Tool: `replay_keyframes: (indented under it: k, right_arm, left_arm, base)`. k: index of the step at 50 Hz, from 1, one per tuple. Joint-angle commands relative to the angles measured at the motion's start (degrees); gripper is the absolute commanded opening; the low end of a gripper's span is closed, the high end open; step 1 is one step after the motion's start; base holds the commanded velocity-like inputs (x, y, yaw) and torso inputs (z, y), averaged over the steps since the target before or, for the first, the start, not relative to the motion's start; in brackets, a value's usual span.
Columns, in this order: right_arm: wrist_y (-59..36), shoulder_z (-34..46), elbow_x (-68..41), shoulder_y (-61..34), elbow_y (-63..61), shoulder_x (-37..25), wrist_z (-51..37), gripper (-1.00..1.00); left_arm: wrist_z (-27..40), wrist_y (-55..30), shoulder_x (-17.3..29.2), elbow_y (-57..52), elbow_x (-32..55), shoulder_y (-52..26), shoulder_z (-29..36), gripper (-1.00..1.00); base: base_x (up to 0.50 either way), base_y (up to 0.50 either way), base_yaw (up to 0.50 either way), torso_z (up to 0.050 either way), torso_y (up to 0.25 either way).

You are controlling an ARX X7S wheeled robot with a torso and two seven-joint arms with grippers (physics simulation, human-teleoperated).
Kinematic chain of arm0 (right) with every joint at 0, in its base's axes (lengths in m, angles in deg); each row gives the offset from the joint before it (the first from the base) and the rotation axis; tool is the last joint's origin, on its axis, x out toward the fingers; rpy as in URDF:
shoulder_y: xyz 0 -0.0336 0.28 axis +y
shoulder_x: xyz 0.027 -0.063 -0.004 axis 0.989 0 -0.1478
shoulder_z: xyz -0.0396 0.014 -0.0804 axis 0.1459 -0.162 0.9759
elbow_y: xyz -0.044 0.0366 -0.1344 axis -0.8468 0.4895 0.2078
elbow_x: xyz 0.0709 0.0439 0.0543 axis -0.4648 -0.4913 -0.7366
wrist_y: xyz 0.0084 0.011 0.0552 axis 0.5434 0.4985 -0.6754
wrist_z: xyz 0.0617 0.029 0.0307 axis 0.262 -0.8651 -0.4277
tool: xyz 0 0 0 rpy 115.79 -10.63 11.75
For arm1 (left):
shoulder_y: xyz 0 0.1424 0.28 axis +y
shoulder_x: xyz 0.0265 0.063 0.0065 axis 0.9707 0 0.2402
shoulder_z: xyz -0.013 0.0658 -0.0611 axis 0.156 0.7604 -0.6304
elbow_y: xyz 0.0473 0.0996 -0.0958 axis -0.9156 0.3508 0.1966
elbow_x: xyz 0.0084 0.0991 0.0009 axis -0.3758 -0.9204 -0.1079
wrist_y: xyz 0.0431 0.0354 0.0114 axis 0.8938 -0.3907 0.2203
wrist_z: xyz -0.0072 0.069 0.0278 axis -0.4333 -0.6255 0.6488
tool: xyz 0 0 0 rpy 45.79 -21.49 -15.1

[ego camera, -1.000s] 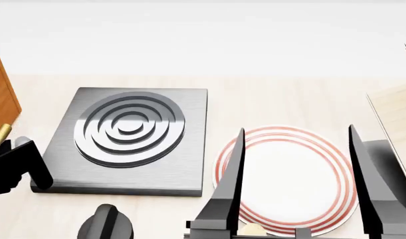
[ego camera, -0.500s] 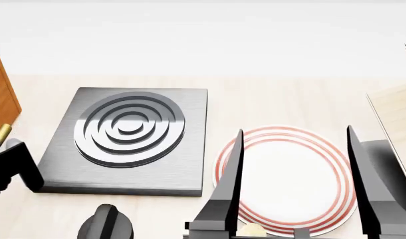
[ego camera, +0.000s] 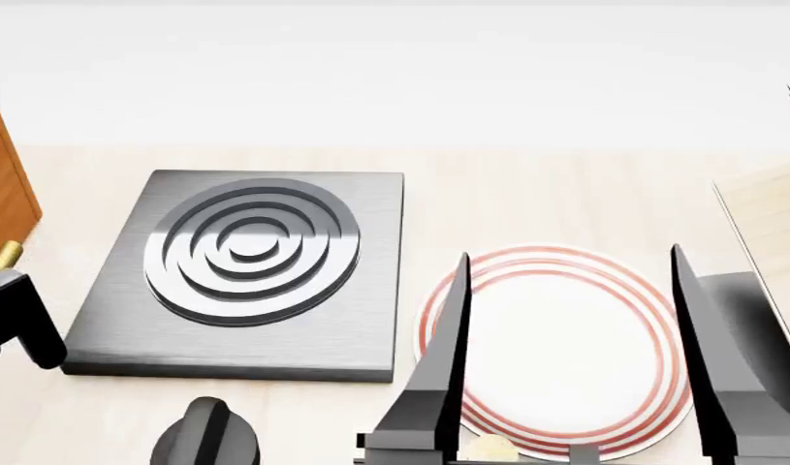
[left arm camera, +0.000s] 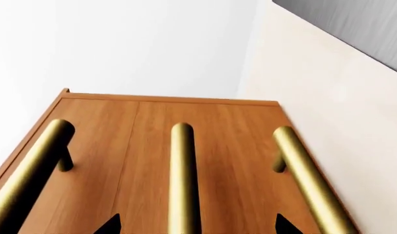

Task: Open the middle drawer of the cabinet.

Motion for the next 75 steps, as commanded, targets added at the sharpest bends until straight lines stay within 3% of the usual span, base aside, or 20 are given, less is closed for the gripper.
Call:
replay_keyframes:
  k: [1,60,75]
  right_arm:
    - [0.0,0.0,0.0,0.0,0.0,0.0,0.1,1.0]
    - [-0.7,0.7,0.4,-0.1,0.0,0.0,0.5,1.0]
    - [-0.9,0.8,0.5,-0.1,0.0,0.0,0.6,1.0]
  left_arm:
    - [0.1,0.2,-0.4,1.4,-0.1,-0.2,0.1,1.0]
    - [2.3,0.8,-2.2,8.6,0.8,-1.3,-1.7,1.0]
    - [3.5,6.2,-5.4,17.5,0.5,-2.6,-1.3,1.0]
  base:
    - [0.0,0.0,0.0,0.0,0.0]
    - [0.0,0.0,0.0,0.0,0.0]
    - [0.0,0.0,0.0,0.0,0.0]
